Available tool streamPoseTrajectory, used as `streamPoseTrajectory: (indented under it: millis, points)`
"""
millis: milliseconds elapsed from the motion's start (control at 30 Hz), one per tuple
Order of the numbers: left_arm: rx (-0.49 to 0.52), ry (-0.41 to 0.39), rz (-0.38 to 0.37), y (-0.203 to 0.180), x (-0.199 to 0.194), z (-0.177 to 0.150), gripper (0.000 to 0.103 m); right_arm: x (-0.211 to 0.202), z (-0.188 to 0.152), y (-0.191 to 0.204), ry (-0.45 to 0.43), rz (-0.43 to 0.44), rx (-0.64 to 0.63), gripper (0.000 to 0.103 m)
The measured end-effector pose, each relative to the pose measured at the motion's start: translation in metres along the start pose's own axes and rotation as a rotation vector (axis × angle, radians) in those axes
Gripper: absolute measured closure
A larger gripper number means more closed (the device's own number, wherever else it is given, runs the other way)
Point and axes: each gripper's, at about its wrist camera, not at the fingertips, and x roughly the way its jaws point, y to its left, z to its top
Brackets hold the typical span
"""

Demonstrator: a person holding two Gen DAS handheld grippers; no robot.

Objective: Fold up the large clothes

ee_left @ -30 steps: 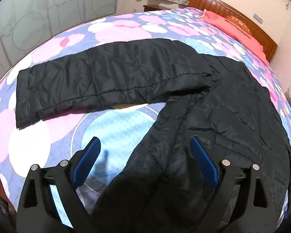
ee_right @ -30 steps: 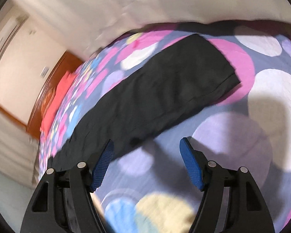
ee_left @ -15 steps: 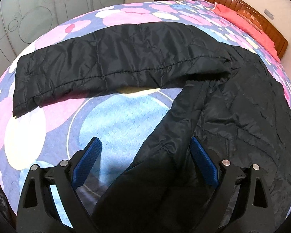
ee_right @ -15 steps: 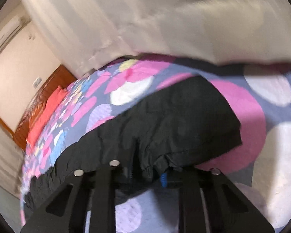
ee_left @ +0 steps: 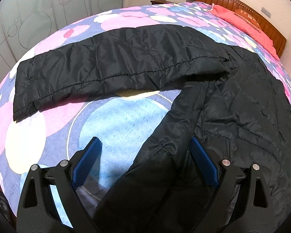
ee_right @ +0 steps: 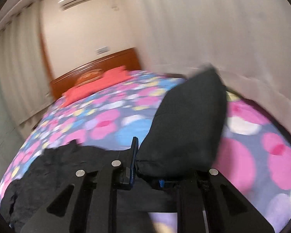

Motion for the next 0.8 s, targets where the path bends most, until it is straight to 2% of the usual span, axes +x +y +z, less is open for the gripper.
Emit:
streamPoseTrajectory:
  millis: [233, 400, 500, 667, 800]
  points:
    - [-0.003, -0.006, -0.009, 0.000, 0.005, -0.004, 0.008, 0.028, -0.021, 0.131, 0.080, 0.181, -0.181, 0.085]
    - [0.002, -0.015, -0.010, -0.001, 0.007, -0.005, 0.006, 0.053, -0.053, 0.200, 0.162, 0.273, -0.290, 0.085]
    - [0.006, -0.014, -0.012, -0.002, 0.008, -0.004, 0.005, 0.063, -0.075, 0.227, 0.212, 0.314, -0.342, 0.085]
    - [0.013, -0.013, -0.007, -0.004, 0.010, -0.006, 0.002, 0.083, -0.124, 0.271, 0.360, 0.364, -0.486, 0.085]
    - [0.026, -0.007, 0.010, -0.007, 0.012, -0.006, 0.002, 0.098, -0.146, 0.280, 0.483, 0.369, -0.528, 0.076]
